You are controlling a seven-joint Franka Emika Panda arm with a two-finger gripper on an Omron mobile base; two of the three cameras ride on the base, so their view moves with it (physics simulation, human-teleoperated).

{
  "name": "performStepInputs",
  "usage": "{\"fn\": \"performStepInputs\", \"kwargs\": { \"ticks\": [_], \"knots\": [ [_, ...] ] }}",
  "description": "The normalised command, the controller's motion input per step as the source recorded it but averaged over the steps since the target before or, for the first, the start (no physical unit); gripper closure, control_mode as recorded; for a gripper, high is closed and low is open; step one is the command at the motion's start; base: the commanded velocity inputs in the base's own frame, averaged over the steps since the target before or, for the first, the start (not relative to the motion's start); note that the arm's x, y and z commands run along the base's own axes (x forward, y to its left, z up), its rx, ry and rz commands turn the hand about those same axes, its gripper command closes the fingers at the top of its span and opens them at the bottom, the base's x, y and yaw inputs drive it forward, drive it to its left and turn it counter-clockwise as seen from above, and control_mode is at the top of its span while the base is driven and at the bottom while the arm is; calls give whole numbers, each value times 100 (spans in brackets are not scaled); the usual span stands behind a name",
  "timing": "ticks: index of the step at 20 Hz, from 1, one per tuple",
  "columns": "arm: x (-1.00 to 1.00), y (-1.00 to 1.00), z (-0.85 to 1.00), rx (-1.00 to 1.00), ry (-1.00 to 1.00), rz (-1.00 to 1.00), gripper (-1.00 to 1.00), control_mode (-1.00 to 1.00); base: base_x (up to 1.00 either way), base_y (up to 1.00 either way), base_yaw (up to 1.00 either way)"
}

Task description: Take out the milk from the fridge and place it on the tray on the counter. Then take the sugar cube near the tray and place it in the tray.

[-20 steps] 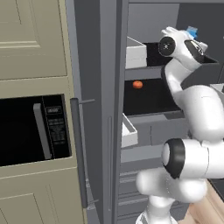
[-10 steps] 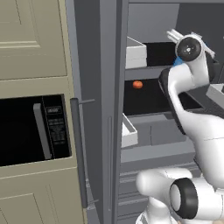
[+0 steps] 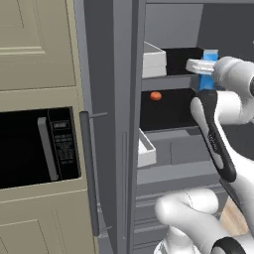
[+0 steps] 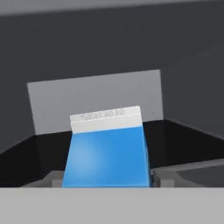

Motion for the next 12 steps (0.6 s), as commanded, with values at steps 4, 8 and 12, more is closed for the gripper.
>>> {"fn": "performStepInputs", "kwargs": {
  "ticks": [4,8,12],
  "knots": [
    [-21,33,-5,1,13,44,100,-100,0,0,0],
    [-55,44,0,-7,2,-2,100,-100,0,0,0],
    [-71,39,-6,5,0,-13,100,-100,0,0,0]
  ]
}}
